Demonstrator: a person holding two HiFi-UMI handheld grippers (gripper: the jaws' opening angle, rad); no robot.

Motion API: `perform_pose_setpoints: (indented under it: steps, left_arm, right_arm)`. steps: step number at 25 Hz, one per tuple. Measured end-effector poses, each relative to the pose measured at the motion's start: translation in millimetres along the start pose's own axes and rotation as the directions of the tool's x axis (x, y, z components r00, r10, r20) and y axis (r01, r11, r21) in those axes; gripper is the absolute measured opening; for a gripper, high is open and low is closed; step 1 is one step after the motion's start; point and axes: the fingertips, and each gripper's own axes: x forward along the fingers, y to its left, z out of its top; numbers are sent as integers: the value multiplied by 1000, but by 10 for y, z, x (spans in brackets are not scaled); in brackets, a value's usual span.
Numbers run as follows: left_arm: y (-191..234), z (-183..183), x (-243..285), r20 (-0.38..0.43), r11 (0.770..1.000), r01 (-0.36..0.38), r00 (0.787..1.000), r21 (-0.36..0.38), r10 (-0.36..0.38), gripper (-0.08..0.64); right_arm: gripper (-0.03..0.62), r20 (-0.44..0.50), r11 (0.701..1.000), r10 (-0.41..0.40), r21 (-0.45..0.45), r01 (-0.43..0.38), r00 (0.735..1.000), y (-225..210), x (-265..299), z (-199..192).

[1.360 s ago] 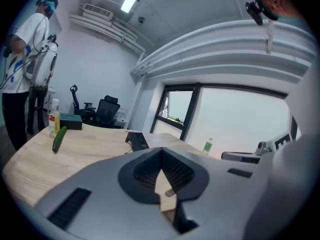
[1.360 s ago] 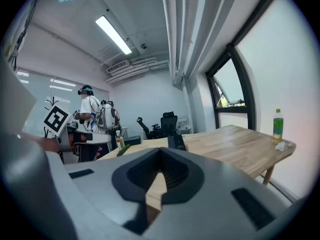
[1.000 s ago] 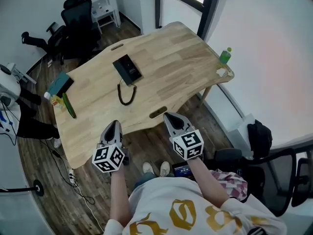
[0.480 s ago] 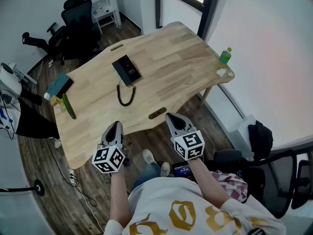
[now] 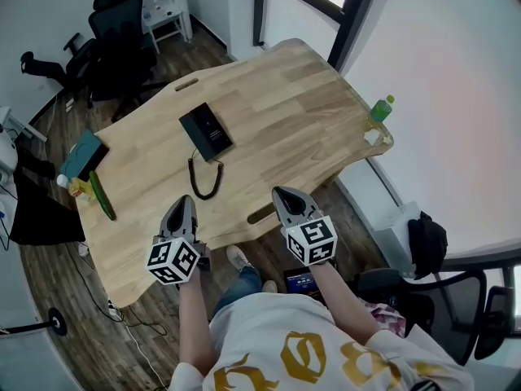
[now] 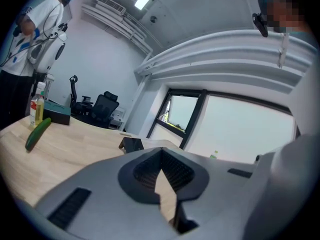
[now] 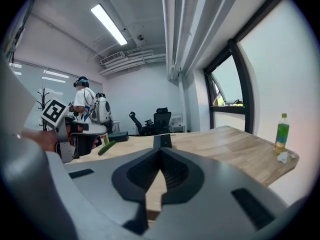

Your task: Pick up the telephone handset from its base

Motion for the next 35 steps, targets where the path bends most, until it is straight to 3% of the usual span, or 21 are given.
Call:
perform_pose_setpoints:
  steps: [4, 8, 18, 23, 29, 35]
  left_arm:
    - [189, 126, 474, -16, 1000, 11, 1000, -19, -11, 6]
    - [355, 260, 809, -34, 999, 34, 999, 6, -34, 6]
    - [655, 338, 1242, -42, 998, 52, 998, -34, -53, 6]
    - [848, 359, 1377, -42, 997, 30, 999, -71, -33, 6]
    - [1009, 417, 1509, -38, 1000, -11, 999, 4, 11, 6]
    - [1156, 193, 1666, -113, 999, -26, 993, -24, 23, 6]
  right_arm:
    - [5, -8, 1000, -4, 3, 4, 1000, -130, 407, 120]
    - [5, -4, 1000, -13, 6, 13, 1000, -188, 793, 254]
    - [5, -33, 999, -42, 1, 42, 999, -282, 1183, 280]
    - [5, -28, 999, -26, -19, 26, 999, -299, 1373, 409]
    - [5, -52, 1000, -3, -28, 1, 999, -362, 1632, 380]
    - [5, -84, 1000, 23, -19, -25, 996, -343, 1827, 277]
